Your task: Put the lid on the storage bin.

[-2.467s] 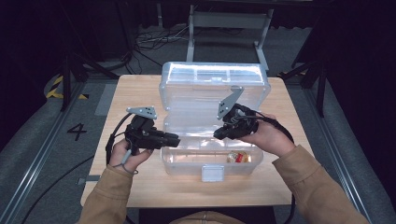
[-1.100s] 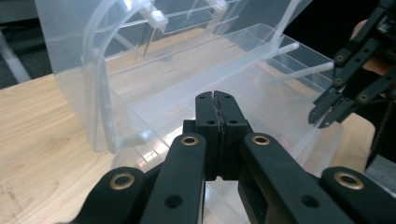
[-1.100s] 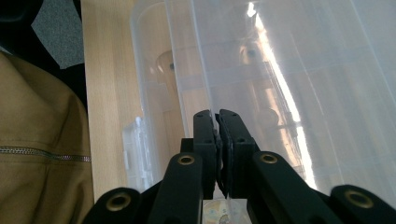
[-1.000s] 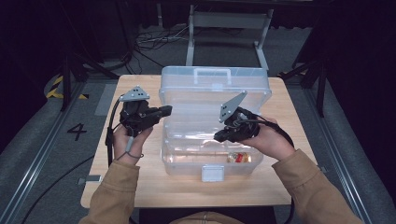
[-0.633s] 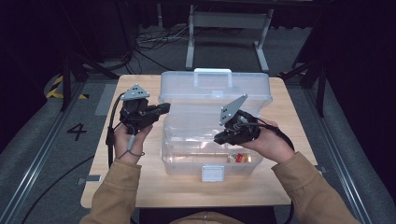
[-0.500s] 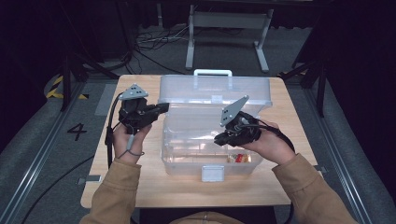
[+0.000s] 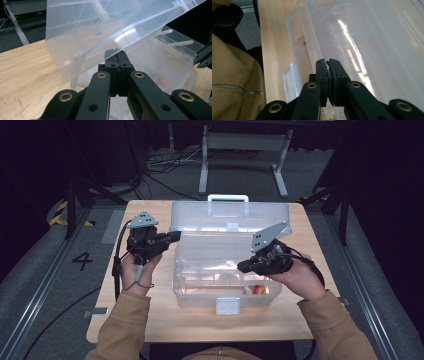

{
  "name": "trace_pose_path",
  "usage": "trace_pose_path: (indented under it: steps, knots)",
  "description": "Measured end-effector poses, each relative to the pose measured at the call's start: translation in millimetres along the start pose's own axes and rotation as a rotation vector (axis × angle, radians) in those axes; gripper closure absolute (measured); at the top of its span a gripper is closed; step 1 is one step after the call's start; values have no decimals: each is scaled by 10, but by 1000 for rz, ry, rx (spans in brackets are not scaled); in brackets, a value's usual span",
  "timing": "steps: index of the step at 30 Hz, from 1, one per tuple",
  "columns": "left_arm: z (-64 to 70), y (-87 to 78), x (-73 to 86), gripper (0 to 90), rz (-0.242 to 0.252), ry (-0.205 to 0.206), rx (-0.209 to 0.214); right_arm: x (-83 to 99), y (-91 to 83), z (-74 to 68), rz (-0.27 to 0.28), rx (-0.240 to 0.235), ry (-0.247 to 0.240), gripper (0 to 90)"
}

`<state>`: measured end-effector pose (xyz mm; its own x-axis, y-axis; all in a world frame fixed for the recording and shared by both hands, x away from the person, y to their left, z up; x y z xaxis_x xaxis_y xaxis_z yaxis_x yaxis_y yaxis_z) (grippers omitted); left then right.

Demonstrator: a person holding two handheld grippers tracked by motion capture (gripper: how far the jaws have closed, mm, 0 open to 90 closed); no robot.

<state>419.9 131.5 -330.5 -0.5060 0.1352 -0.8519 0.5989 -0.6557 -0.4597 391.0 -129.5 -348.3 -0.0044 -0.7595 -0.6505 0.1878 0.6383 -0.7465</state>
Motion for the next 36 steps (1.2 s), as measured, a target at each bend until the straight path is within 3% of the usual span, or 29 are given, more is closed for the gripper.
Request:
trace_pose_path:
  steps: [5, 11, 24, 30, 36]
  knots:
    - [5, -12, 7, 898, -4, 6, 1, 69, -104, 0, 40, 33, 36, 891]
    - [25, -14, 38, 898, -3, 2, 3, 244, -336, 54, 125, 101, 129, 898]
    - [39, -29, 73, 897, -19, 12, -2, 452, -569, 110, 257, 190, 206, 898]
    - [54, -33, 87, 896, -30, 9, -3, 515, -670, 139, 293, 228, 239, 898]
    - [80, -55, 126, 895, -61, 28, -8, 655, -735, 193, 308, 235, 295, 898]
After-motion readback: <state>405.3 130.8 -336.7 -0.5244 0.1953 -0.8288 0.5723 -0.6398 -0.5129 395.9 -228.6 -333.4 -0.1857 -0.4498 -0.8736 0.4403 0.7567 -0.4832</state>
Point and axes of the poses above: each handheld gripper's, and its own axes: y roughly forward along the jaws, x roughly out of its underside, z roughly to its right, the point moved 6 cm from there along y, roughly forward along the jaws, and after that the axes turned 8 degrees about -y, right-handed, at the moved point
